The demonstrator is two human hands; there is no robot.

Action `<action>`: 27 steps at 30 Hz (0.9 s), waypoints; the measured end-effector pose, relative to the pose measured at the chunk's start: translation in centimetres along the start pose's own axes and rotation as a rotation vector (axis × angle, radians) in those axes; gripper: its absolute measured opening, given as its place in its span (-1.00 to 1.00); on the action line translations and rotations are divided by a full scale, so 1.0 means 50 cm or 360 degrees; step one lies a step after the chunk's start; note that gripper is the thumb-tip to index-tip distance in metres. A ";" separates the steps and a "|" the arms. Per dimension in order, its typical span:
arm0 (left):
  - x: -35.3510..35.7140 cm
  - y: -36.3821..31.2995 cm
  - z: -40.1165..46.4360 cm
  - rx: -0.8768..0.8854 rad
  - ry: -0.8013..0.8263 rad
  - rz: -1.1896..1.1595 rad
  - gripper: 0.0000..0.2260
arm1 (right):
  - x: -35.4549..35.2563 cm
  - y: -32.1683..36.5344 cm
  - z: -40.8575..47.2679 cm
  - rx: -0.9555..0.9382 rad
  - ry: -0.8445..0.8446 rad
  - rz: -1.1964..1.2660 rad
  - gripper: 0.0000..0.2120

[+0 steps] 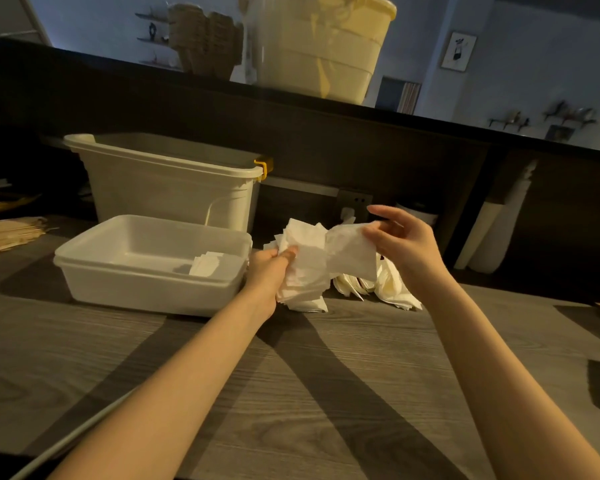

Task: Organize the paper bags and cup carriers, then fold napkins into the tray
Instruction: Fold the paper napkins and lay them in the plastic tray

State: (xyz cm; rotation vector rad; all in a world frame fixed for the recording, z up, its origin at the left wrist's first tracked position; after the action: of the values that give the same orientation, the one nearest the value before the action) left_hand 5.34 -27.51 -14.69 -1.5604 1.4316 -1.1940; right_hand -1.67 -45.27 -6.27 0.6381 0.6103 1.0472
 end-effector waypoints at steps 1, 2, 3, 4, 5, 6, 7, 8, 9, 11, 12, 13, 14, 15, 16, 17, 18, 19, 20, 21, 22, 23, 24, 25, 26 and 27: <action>0.001 0.000 -0.002 -0.0006 0.0006 0.0011 -0.73 | 0.002 0.012 0.005 -0.0101 -0.0031 -0.0055 -0.78; 0.002 0.001 -0.004 -0.0014 0.0010 0.0018 -0.73 | 0.003 0.022 0.009 -0.0187 -0.0070 -0.0089 -0.80; 0.002 0.002 -0.005 -0.0026 0.0017 0.0022 -0.71 | 0.004 0.030 0.012 -0.0252 -0.0099 -0.0106 -0.81; 0.003 0.002 -0.007 -0.0031 0.0029 0.0028 -0.70 | 0.006 0.036 0.016 -0.0289 -0.0117 -0.0111 -0.82; 0.004 0.002 -0.008 -0.0032 0.0044 0.0038 -0.69 | 0.008 0.038 0.019 -0.0295 -0.0132 -0.0099 -0.82; 0.004 0.000 -0.011 -0.0028 0.0051 0.0060 -0.69 | 0.009 0.039 0.022 -0.0275 -0.0151 -0.0066 -0.82; 0.004 -0.002 -0.013 -0.0026 0.0053 0.0096 -0.68 | 0.008 0.038 0.023 -0.0231 -0.0176 -0.0010 -0.83; 0.004 -0.004 -0.013 -0.0023 0.0061 0.0138 -0.67 | 0.006 0.033 0.024 -0.0165 -0.0196 0.0079 -0.84; 0.005 -0.006 -0.013 -0.0013 0.0081 0.0157 -0.68 | 0.006 0.027 0.024 -0.0082 -0.0190 0.0193 -0.83; 0.008 -0.008 -0.015 0.0008 0.0123 0.0149 -0.71 | 0.011 0.015 0.018 0.0070 -0.0075 0.0317 -0.81; 0.006 -0.008 -0.014 0.0004 0.0109 0.0151 -0.72 | 0.014 0.008 0.013 0.0094 0.0008 0.0238 -0.81; 0.005 -0.007 -0.012 -0.0002 0.0085 0.0156 -0.72 | 0.017 0.000 0.010 0.0082 0.0073 0.0087 -0.81; 0.005 -0.006 -0.011 -0.0004 0.0075 0.0158 -0.71 | 0.019 -0.007 0.008 0.0060 0.0105 -0.0068 -0.81; 0.007 -0.005 -0.011 -0.0005 0.0082 0.0159 -0.72 | 0.020 -0.013 0.008 0.0036 0.0097 -0.0165 -0.82; 0.009 -0.004 -0.012 -0.0012 0.0094 0.0163 -0.72 | 0.021 -0.016 0.008 0.0022 0.0074 -0.0192 -0.81; 0.011 -0.002 -0.011 -0.0024 0.0105 0.0172 -0.73 | 0.023 -0.018 0.009 0.0011 0.0059 -0.0184 -0.81; 0.012 0.000 -0.013 -0.0040 0.0121 0.0184 -0.72 | 0.025 -0.019 0.011 0.0003 0.0064 -0.0180 -0.81; 0.014 0.001 -0.015 -0.0059 0.0148 0.0186 -0.71 | 0.029 -0.019 0.013 -0.0008 0.0089 -0.0193 -0.81; 0.016 0.003 -0.018 -0.0084 0.0180 0.0194 -0.69 | 0.033 -0.020 0.015 -0.0020 0.0125 -0.0209 -0.80; 0.018 0.005 -0.020 -0.0106 0.0209 0.0218 -0.67 | 0.038 -0.021 0.016 -0.0033 0.0164 -0.0223 -0.79; 0.020 0.007 -0.020 -0.0124 0.0227 0.0269 -0.66 | 0.043 -0.020 0.017 -0.0041 0.0198 -0.0235 -0.78; 0.021 0.008 -0.022 -0.0126 0.0236 0.0332 -0.68 | 0.048 -0.020 0.017 -0.0052 0.0230 -0.0246 -0.77; 0.022 0.007 -0.025 -0.0110 0.0246 0.0399 -0.74 | 0.053 -0.020 0.017 -0.0065 0.0267 -0.0262 -0.76; 0.024 0.007 -0.027 -0.0081 0.0261 0.0463 -0.81 | 0.058 -0.021 0.016 -0.0079 0.0307 -0.0287 -0.76; 0.026 0.005 -0.029 -0.0054 0.0273 0.0523 -0.88 | 0.062 -0.024 0.015 -0.0085 0.0345 -0.0313 -0.77; 0.028 0.005 -0.028 -0.0036 0.0284 0.0571 -0.93 | 0.064 -0.029 0.013 -0.0085 0.0375 -0.0342 -0.77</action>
State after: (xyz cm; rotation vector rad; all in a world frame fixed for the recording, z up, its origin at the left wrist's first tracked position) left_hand 3.89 -28.78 -14.22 -1.1670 1.7580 -1.1211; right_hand 0.83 -42.95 -7.37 0.3949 0.8345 0.9395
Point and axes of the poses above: each hand's wrist, its own z-axis towards the middle knuckle, its own x-axis out of the palm, y = z × x, the point moved 6 cm from there along z, towards the middle knuckle, and after that the axes turned 15 degrees about -x, right-handed, at the moved point
